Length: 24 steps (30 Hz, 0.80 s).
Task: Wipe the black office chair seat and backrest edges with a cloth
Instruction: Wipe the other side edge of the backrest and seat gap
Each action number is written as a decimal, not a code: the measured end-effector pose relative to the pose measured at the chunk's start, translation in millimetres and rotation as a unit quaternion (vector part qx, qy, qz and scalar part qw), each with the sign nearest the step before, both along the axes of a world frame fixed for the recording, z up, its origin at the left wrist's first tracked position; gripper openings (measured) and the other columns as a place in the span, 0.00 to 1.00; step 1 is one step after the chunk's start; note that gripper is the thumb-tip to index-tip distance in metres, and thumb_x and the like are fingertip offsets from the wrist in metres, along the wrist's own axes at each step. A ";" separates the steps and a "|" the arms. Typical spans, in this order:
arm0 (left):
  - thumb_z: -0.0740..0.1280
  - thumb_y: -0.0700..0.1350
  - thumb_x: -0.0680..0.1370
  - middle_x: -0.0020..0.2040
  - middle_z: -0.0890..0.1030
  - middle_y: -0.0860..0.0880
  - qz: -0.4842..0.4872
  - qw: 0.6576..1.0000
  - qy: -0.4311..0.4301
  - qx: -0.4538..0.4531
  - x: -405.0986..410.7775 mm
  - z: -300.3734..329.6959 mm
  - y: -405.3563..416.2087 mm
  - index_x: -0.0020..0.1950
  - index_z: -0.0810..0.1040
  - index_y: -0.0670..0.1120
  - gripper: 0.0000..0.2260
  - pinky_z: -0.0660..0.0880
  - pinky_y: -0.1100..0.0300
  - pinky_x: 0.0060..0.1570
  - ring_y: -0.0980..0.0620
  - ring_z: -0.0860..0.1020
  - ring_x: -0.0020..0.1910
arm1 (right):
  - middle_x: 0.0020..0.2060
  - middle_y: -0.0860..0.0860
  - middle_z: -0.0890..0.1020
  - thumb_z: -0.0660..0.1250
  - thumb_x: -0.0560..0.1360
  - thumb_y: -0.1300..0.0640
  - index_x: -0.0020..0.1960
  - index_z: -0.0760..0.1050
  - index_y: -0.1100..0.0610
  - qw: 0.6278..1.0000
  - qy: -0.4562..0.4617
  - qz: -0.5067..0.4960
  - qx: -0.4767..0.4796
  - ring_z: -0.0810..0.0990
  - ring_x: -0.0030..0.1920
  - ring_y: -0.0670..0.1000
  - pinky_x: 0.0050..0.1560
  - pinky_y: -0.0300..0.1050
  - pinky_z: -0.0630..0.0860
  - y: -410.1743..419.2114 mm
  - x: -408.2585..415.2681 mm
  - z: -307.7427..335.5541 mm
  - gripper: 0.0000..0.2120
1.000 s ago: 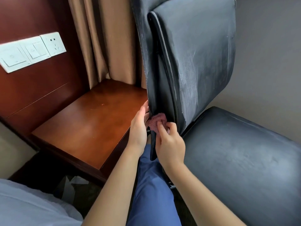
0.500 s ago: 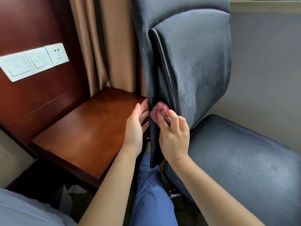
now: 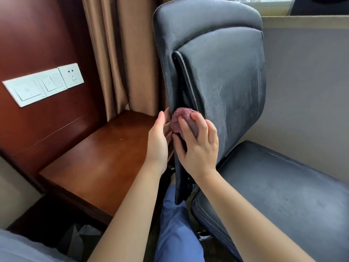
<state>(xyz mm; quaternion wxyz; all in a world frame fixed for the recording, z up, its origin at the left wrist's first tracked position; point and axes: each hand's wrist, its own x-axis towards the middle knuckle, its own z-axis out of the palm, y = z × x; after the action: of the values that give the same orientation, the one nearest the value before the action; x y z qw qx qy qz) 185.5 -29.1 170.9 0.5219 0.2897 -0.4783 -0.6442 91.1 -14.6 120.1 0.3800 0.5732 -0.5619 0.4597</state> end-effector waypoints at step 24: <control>0.50 0.55 0.83 0.60 0.80 0.57 -0.008 1.000 -0.002 -0.020 5.1 14.0 3.5 0.64 0.75 0.57 0.18 0.68 0.47 0.68 0.57 0.76 0.63 | 0.55 0.58 0.80 0.65 0.73 0.68 0.49 0.82 0.61 0.990 -0.077 0.096 -0.064 0.77 0.55 0.59 0.55 0.45 0.73 -24.4 1.4 81.5 0.09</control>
<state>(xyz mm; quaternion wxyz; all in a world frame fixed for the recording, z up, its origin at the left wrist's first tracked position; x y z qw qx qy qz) 190.6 -25.6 184.9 0.5212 0.2767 -0.4945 -0.6381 92.5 -39.0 201.5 0.3259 0.5620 -0.5012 0.5716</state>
